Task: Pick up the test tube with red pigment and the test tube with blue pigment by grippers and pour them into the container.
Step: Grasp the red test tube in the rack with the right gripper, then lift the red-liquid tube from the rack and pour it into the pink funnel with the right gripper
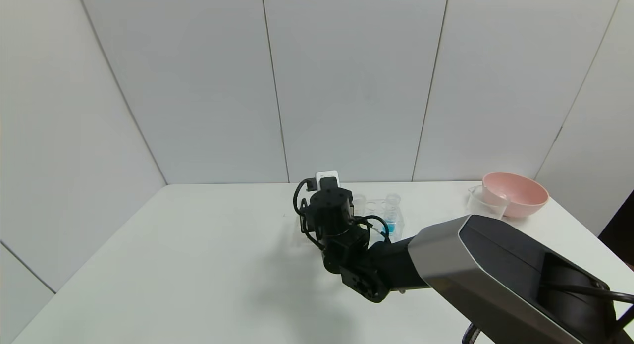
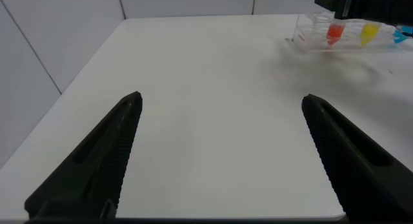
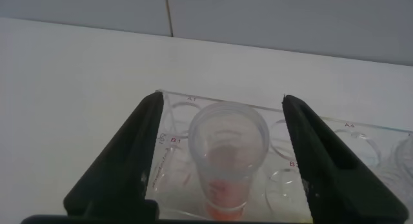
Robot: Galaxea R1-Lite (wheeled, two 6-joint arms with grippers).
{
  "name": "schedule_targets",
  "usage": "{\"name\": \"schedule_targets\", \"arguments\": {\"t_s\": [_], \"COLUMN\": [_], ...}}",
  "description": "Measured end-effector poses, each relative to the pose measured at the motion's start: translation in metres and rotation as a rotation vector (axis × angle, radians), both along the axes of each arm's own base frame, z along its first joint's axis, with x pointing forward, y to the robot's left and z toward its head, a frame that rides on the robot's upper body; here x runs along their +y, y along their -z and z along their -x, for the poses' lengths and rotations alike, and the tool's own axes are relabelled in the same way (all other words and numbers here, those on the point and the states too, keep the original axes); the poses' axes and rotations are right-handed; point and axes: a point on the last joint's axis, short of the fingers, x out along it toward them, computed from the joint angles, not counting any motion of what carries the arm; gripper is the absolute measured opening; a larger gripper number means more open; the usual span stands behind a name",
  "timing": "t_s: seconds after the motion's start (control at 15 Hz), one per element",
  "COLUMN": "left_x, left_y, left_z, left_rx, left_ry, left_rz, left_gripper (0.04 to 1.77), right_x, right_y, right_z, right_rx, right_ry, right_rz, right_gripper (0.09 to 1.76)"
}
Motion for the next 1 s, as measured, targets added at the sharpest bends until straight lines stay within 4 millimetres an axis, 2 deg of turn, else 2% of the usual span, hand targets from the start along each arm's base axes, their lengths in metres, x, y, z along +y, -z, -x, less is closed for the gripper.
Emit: {"name": "schedule_targets", "arguments": {"t_s": [0.27, 0.33, 0.4, 0.8, 1.0], "left_x": [0.0, 0.0, 0.0, 0.0, 0.0], "left_y": [0.0, 0.0, 0.0, 0.0, 0.0], "left_z": [0.0, 0.0, 0.0, 0.0, 0.0], "left_rx": [0.0, 0.0, 0.0, 0.0, 0.0], "left_ry": [0.0, 0.0, 0.0, 0.0, 0.0], "left_rz": [0.0, 0.0, 0.0, 0.0, 0.0], "left_gripper": [1.76, 1.76, 1.76, 1.76, 1.76], "right_x": [-0.002, -0.002, -0.002, -0.003, -0.004], "right_y": [-0.006, -0.007, -0.008, -0.009, -0.028], "right_z": [0.001, 0.002, 0.001, 0.002, 0.006], "right_rx": [-0.004, -0.004, -0.003, -0.004, -0.039], "right_ry": [0.002, 0.002, 0.003, 0.005, -0.004], "right_rz": [-0.005, -0.004, -0.003, -0.002, 0.01], "right_gripper": [0.81, 0.62, 0.56, 0.56, 0.56]}}
